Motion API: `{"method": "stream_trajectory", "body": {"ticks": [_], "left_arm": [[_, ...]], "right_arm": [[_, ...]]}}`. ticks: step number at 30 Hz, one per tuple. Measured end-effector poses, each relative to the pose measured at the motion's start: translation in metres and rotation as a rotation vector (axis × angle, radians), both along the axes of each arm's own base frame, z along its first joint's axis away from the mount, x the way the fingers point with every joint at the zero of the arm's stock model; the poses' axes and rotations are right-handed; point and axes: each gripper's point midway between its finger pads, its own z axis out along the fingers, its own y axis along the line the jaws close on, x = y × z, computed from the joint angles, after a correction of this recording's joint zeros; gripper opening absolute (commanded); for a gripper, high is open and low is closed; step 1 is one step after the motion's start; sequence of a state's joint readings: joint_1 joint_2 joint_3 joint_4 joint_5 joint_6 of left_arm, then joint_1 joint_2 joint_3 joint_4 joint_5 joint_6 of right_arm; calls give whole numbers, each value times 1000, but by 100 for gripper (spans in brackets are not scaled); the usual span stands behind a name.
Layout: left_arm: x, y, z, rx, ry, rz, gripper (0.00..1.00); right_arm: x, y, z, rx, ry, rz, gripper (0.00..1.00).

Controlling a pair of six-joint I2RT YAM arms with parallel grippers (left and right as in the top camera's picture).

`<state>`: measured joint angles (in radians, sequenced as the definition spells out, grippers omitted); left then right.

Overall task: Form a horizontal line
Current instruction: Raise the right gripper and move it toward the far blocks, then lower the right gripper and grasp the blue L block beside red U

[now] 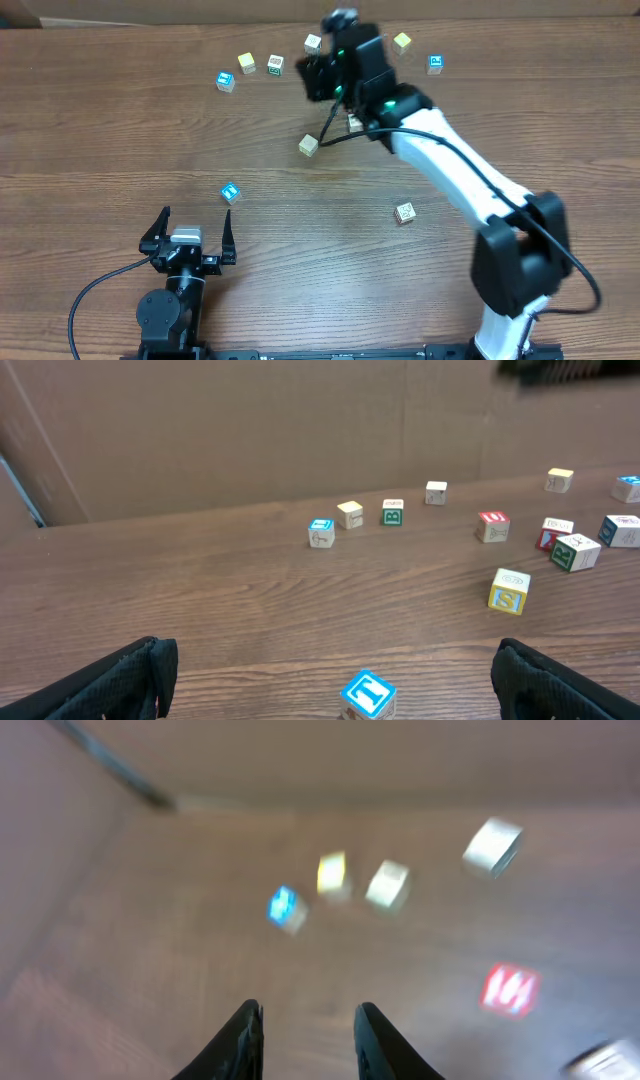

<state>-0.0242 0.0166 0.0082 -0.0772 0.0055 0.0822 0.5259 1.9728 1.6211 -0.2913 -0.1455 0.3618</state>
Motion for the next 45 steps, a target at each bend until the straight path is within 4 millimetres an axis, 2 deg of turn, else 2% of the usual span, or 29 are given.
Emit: {"method": "stream_trajectory", "body": {"ticks": [3,6,9,11,15,16,18,20,23,27,30,41,45], "left_arm": [[0,0,0,0,0,0,100],[0,0,0,0,0,0,100],[0,0,0,0,0,0,100],[0,0,0,0,0,0,100],[0,0,0,0,0,0,99],[0,0,0,0,0,0,100],[0,0,0,0,0,0,99],[0,0,0,0,0,0,100],[0,0,0,0,0,0,100],[0,0,0,0,0,0,100],[0,0,0,0,0,0,100],[0,0,0,0,0,0,100],[0,0,0,0,0,0,100]], "right_arm": [[-21,26,-43,-45,90,89,34],[-35,44,-71,-79,127,156,35],[-42,51,-87,-101,146,186,36],[-38,49,-88,-106,136,180,37],[-18,28,-86,-114,114,123,43],[-12,20,-86,-115,113,105,48],[2,-1,-86,-114,115,54,68],[16,-24,-87,-122,117,4,79],[33,-65,-91,-144,134,-74,81],[43,-101,-96,-159,161,-146,81],[44,-109,-99,-167,172,-160,77],[50,-114,-100,-226,141,-249,63],[52,-114,-117,-236,159,-268,62]]}}
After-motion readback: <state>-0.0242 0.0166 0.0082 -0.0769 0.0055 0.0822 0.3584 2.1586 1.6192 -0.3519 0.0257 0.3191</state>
